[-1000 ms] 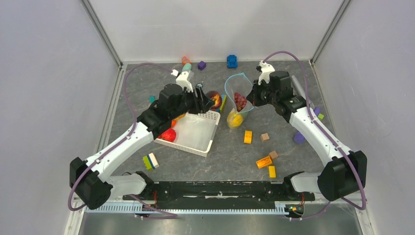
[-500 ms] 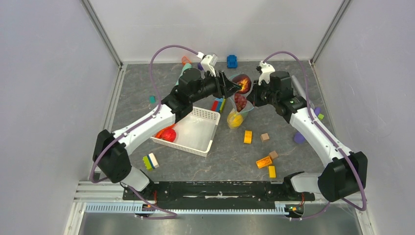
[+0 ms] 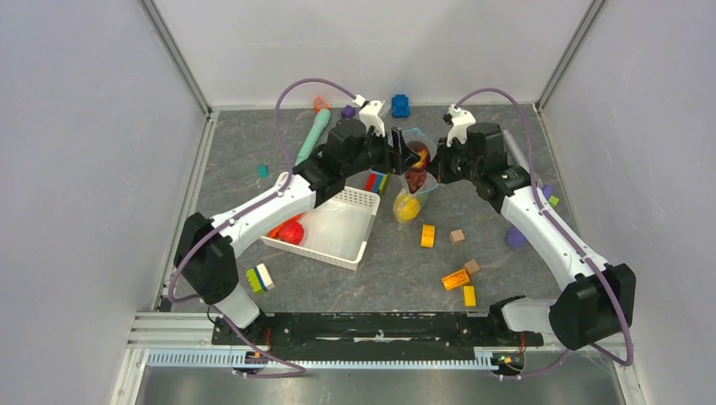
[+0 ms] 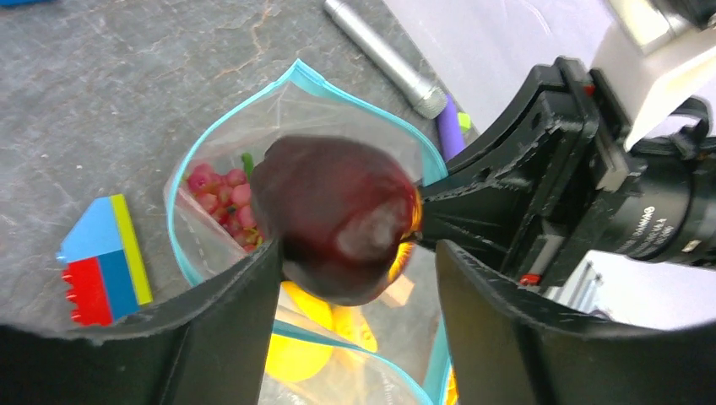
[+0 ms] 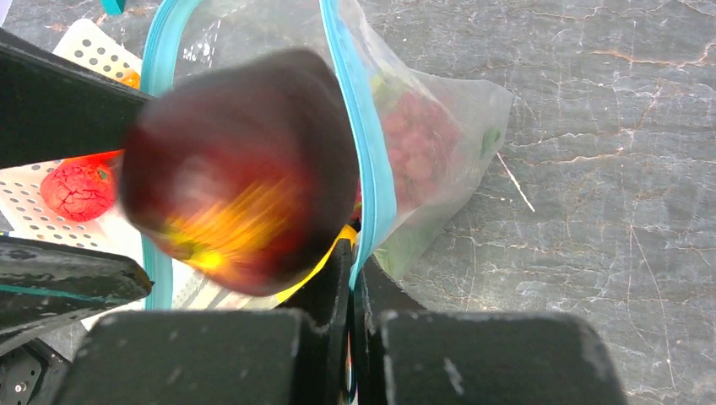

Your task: Place the food in the zip-top bag and seal the zipper

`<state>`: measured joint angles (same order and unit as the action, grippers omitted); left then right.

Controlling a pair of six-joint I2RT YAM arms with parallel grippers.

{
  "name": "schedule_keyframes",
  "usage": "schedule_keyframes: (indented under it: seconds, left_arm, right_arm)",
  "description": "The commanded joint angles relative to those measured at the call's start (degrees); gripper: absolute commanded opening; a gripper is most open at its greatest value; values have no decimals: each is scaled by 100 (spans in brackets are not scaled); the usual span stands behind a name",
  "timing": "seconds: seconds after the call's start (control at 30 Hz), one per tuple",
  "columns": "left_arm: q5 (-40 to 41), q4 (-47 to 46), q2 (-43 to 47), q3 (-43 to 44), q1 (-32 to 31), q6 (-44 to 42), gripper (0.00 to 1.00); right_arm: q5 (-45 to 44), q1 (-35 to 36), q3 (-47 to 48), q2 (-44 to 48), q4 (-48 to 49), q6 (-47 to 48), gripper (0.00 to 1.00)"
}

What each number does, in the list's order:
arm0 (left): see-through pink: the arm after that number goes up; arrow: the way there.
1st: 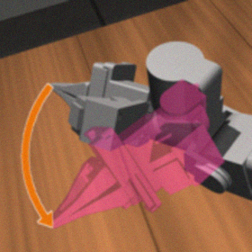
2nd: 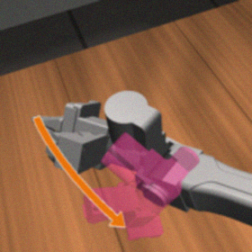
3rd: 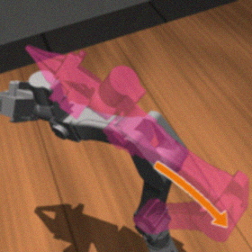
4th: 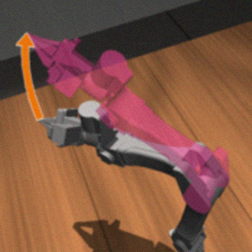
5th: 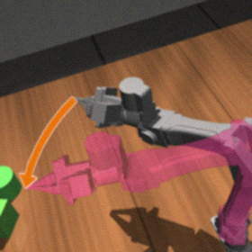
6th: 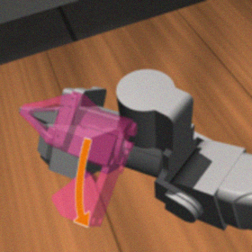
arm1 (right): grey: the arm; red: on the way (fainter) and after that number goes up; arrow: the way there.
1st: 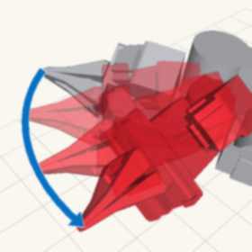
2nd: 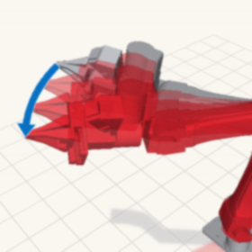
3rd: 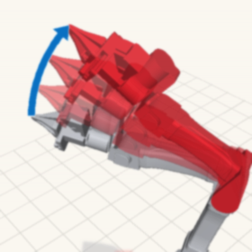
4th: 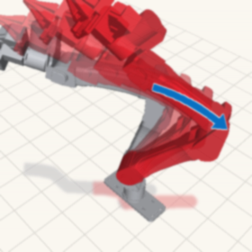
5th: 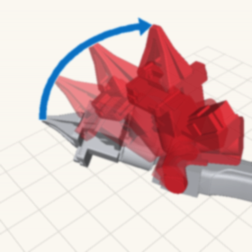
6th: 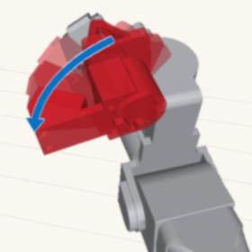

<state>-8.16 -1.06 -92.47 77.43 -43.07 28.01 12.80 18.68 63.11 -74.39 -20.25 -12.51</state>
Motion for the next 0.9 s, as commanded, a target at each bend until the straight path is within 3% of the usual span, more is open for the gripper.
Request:
schedule_keyframes:
  seconds: [0.0, 0.03, 0.37, 0.73, 0.87]
  left_arm:
    - [139, 256, 13, 383, -61, -401, 83]
    - [115, 268, 26, 395, -61, -409, 99]
    - [238, 404, 598, 261, -61, -609, 100]
    - [2759, 1567, 1749, -376, -40, -1332, 100]
    - [2898, 2451, 1841, -490, -9, -2175, 100]
  right_arm:
    - [-121, -4, 39, 254, 200, 96, 0]
    - [-113, -7, 35, 257, 201, 93, 0]
    - [-117, -6, 40, 216, 197, 101, 1]
    - [-123, -9, 39, 203, 203, 106, 1]
    - [-123, -6, 44, 181, 188, 110, 1]
